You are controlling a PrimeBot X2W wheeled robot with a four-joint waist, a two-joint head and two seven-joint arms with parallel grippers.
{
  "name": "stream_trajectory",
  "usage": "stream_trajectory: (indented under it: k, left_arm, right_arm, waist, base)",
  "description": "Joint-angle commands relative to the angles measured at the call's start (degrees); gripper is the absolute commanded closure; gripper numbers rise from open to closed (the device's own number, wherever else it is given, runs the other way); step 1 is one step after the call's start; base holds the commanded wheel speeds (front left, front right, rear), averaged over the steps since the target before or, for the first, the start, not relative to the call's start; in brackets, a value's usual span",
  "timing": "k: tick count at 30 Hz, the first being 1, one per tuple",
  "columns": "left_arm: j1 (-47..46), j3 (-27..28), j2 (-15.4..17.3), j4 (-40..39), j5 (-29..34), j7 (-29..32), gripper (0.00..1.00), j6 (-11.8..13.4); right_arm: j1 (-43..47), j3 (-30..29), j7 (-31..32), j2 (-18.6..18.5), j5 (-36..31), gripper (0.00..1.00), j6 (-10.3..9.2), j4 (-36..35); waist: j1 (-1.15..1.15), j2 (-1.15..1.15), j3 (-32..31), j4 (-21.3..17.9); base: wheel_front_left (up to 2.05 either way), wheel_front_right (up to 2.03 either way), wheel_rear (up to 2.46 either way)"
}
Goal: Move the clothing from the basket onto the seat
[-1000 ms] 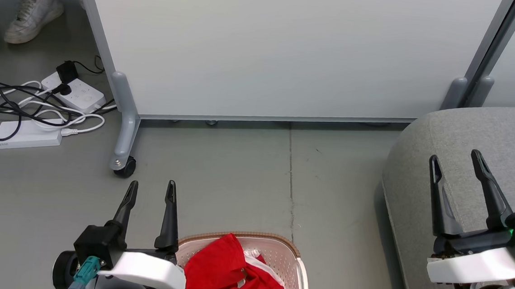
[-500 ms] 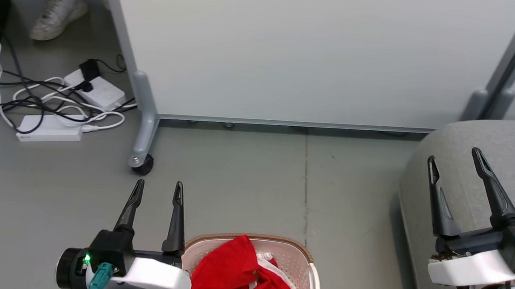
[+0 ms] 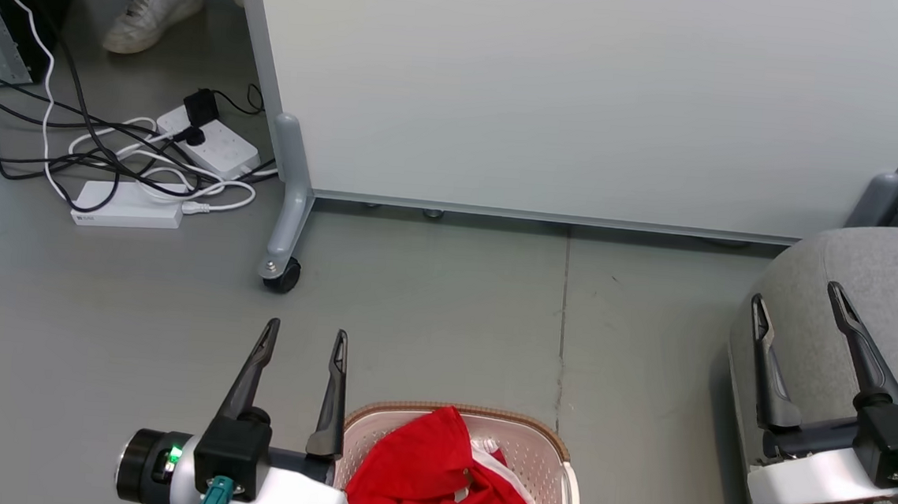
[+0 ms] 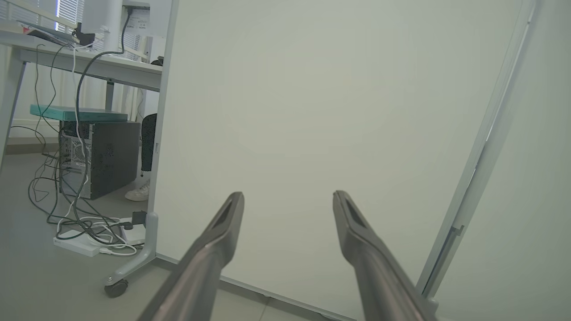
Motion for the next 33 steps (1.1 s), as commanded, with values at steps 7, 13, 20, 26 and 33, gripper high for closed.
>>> stream_trajectory:
  k: [7,13,20,26,33]
  left_arm:
    - [-2.7,-1.7,0.3,5.9,-0.5,-0.4,0.0,-1.6]
    - [-8.7,-5.2,0.3,14.9,-1.3,-0.4,0.0,-3.7]
    - [-19.2,-10.0,0.3,30.9,-3.0,-0.4,0.0,-4.5]
    - [-29.6,-14.5,0.3,46.7,-6.9,-0.4,0.0,-5.4]
    - [-39.3,-18.8,0.3,57.9,-11.2,-0.4,0.0,-6.8]
  right_arm:
    - [-0.4,-1.3,-0.4,-0.2,-0.1,0.0,0.11,1.3]
    - [-2.7,-2.1,-0.4,-0.8,1.1,0.0,0.11,2.2]
    - [-6.4,-1.4,-0.4,-2.7,1.9,0.0,0.06,0.1]
    - [-9.3,-0.8,-0.4,-3.9,2.3,0.0,0.06,-2.3]
    - [-12.1,1.6,-0.4,-5.5,1.7,0.0,0.06,-5.1]
  waist:
    - [0.0,0.0,5.0,-1.0]
    - [0.0,0.0,13.3,-1.6]
    - [0.0,0.0,24.5,-3.5]
    - [0.0,0.0,33.4,-5.3]
    - [0.0,0.0,42.9,-7.7]
  base:
    - [0.0,0.0,0.0]
    - [0.0,0.0,0.0]
    - [0.0,0.0,0.0]
    - [0.0,0.0,0.0]
    - [0.0,0.0,0.0]
